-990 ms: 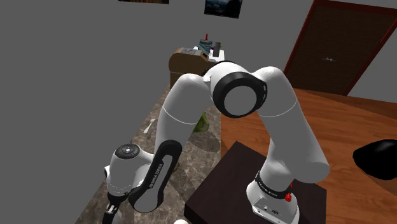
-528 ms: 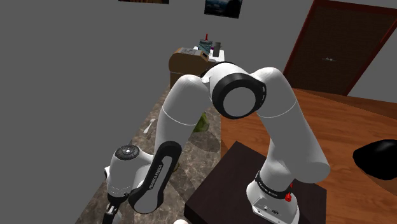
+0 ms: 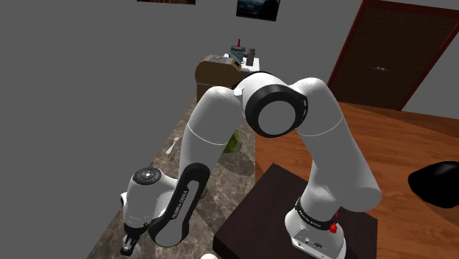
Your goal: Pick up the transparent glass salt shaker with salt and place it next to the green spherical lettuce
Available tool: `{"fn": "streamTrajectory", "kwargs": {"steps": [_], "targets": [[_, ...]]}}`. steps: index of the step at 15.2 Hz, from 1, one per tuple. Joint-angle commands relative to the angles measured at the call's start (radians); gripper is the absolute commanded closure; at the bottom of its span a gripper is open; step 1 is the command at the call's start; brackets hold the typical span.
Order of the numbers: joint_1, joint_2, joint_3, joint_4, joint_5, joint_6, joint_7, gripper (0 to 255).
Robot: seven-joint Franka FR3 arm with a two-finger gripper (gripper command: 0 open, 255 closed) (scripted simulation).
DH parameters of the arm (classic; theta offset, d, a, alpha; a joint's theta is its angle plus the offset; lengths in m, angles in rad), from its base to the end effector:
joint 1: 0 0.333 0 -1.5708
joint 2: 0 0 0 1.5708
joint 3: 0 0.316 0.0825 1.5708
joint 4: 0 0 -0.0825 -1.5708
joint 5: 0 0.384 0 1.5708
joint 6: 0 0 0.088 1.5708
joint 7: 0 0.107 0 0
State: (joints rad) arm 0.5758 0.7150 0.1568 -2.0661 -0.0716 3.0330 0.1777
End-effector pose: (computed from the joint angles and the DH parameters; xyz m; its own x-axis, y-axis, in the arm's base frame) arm 0.4392 0.4027 0.1109 0.8228 0.5139 0.2425 0.5513 -0.8254 -0.1214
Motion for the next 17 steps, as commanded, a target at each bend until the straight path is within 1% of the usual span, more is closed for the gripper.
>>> {"fn": "streamTrajectory", "kwargs": {"steps": [1,5,17], "targets": [[0.0,0.0,0.0,0.0,0.0,0.0,0.0,255],[-0.007,-0.039,0.008,-0.017,0.003,-0.023,0.0,255],[-0.041,-0.192,0.047,-0.064,0.024,-0.13,-0.007,255]]}}
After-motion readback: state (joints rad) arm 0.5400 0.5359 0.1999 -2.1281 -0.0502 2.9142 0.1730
